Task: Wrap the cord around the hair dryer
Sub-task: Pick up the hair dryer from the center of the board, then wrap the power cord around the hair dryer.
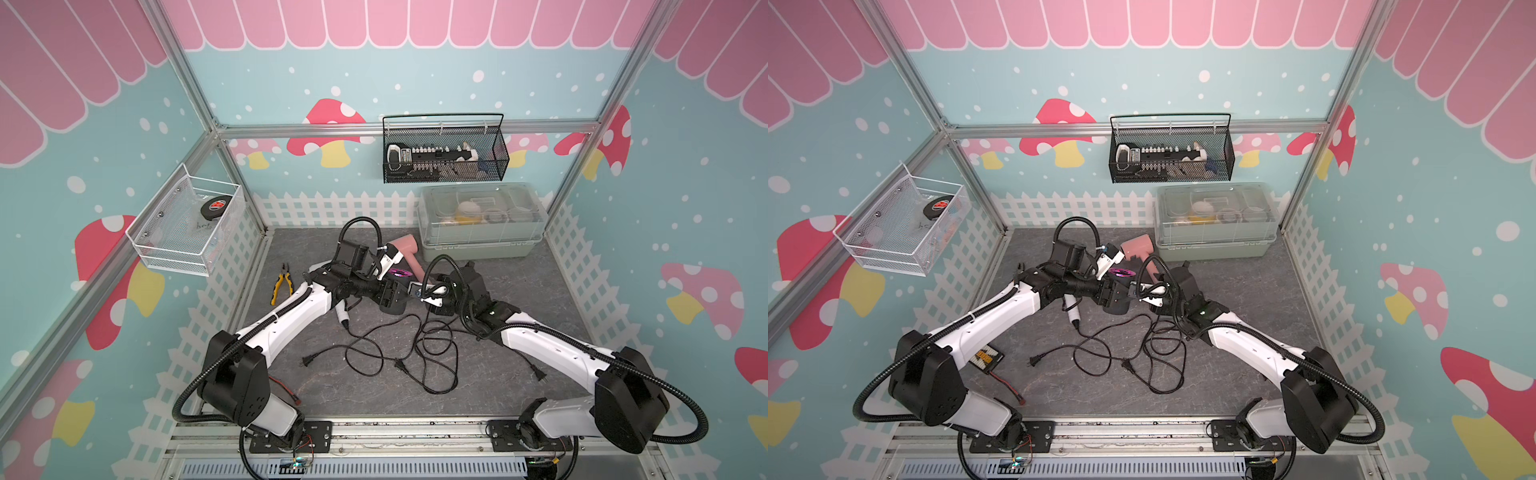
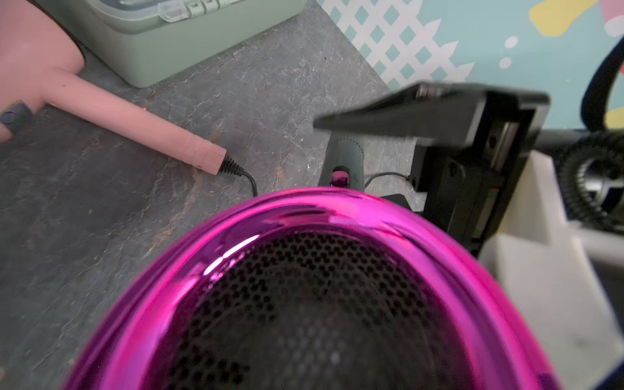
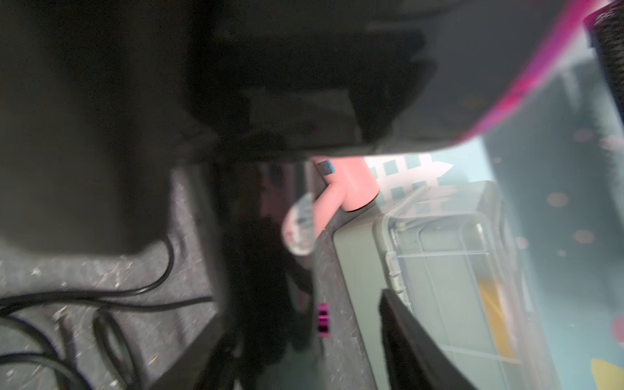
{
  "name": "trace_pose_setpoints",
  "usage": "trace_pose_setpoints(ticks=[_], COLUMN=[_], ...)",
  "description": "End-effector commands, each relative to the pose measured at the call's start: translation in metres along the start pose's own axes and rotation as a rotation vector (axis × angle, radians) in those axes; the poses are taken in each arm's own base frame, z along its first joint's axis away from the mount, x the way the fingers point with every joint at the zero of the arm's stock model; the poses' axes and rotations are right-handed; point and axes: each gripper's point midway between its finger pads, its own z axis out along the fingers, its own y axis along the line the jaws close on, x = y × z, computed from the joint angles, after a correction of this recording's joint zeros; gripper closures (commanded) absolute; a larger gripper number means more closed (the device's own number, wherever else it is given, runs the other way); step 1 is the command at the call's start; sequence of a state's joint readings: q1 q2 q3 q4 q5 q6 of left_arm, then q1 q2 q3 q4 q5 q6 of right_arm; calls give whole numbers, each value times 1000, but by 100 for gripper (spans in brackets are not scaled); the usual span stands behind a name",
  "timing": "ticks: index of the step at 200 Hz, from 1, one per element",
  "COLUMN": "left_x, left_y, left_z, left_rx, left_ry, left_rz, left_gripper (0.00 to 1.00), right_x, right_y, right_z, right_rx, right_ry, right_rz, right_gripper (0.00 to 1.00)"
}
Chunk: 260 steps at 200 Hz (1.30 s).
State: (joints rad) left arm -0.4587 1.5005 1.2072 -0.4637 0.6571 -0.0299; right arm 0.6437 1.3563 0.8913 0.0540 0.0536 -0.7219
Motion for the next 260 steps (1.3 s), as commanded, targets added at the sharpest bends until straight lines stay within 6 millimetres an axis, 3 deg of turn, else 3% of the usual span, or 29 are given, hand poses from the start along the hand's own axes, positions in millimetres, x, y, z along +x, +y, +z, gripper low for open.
trace_pose_setpoints(ticks=[1, 13, 36, 75, 117, 163, 220, 260], left_x=[-28, -39, -57, -92, -117, -134, -135, -133], left_y=[-3, 8, 12, 3, -5, -2, -2, -1], left_z=[-43, -65, -99, -151, -185, -210, -213, -211], left_rx=[-82, -135, -230, -340, -402, -464, -463, -456], left_ry=[-99, -148, -236, -370, -458, -507, -512, -507], left_rz=[60, 44, 54, 107, 143, 169, 172, 168], left_gripper=[100, 100, 100, 100, 100, 100, 100, 100], right_x=[-21, -16, -3, 33, 72, 71, 88, 82], right_y=[-66, -79, -99, -106, -67, -22, 25, 45], right_z=[-24, -32, -47, -57, -33, -28, -7, -3], right_rx=[181, 202, 231, 253, 135, -34, -240, -367], right_ry=[-81, -84, -92, -45, 120, 104, 232, 243], right_rz=[143, 219, 375, 563, 692, 774, 797, 798], right_gripper=[25, 23, 20, 15, 16, 19, 26, 33])
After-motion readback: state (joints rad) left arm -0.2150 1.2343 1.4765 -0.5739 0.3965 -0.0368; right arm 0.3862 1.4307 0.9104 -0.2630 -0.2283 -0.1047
